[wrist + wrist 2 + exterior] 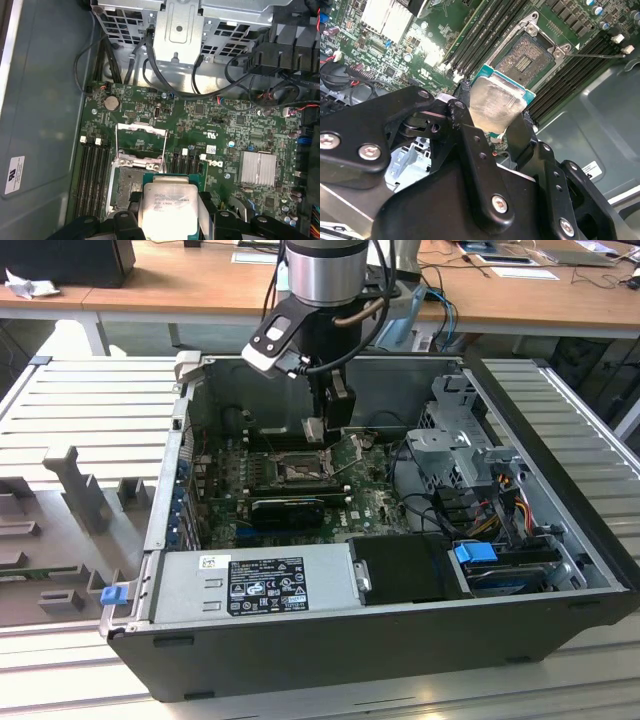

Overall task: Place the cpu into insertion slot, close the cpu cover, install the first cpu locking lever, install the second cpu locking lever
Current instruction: 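Place the cpu into insertion slot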

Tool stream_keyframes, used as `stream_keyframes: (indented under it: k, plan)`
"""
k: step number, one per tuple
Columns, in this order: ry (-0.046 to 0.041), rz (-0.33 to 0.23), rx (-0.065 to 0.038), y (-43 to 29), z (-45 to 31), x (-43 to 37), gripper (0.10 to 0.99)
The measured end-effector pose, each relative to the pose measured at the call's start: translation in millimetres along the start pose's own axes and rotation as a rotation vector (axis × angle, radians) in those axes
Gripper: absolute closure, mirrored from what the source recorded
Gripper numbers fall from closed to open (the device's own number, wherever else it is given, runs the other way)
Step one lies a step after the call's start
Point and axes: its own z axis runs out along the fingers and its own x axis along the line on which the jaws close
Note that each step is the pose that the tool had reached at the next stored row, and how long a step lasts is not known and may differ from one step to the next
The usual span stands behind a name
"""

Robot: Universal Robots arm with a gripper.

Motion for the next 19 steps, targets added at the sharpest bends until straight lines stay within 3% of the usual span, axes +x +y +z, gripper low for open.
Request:
stream_keyframes:
  k: [19]
  plan:
    - [-0.0023,0.023,0.000,-0.3,3.5,0.0,0.557]
